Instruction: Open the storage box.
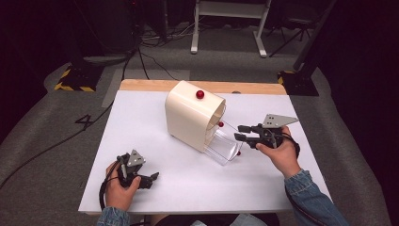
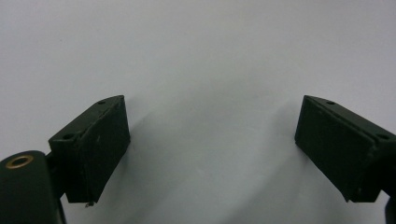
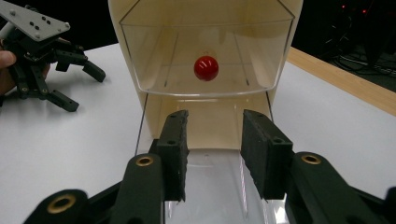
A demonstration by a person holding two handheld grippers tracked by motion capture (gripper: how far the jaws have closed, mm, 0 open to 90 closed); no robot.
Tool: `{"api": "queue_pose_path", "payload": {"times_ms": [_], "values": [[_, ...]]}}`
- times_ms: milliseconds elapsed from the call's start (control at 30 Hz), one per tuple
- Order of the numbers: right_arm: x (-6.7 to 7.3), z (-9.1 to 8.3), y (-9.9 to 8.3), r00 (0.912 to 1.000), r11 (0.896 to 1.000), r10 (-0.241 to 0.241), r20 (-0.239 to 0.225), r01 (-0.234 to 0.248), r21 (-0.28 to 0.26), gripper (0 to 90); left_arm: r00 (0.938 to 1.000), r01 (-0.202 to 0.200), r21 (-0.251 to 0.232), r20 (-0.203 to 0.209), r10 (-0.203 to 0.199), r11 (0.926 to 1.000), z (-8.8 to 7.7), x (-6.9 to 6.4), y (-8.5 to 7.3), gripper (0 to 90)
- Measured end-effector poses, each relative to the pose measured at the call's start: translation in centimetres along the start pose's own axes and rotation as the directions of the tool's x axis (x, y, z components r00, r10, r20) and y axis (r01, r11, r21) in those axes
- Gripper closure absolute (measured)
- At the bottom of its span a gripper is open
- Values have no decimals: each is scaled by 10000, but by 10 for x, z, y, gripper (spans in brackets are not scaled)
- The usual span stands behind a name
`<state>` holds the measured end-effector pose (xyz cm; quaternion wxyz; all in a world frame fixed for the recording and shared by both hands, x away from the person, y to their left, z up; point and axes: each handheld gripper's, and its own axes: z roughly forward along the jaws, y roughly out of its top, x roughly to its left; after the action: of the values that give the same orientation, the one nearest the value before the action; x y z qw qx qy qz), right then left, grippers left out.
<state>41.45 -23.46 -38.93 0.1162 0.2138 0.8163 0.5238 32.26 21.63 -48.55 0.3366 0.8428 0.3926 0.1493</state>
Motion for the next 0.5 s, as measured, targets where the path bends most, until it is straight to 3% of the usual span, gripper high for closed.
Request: {"api": "queue_pose_path", "payload": {"times_ms": [500], "values": [[1, 36, 11, 9993, 9982, -262, -285, 245, -556, 674, 10000, 38, -26, -4, -38, 10000, 0, -1, -1, 105]]}}
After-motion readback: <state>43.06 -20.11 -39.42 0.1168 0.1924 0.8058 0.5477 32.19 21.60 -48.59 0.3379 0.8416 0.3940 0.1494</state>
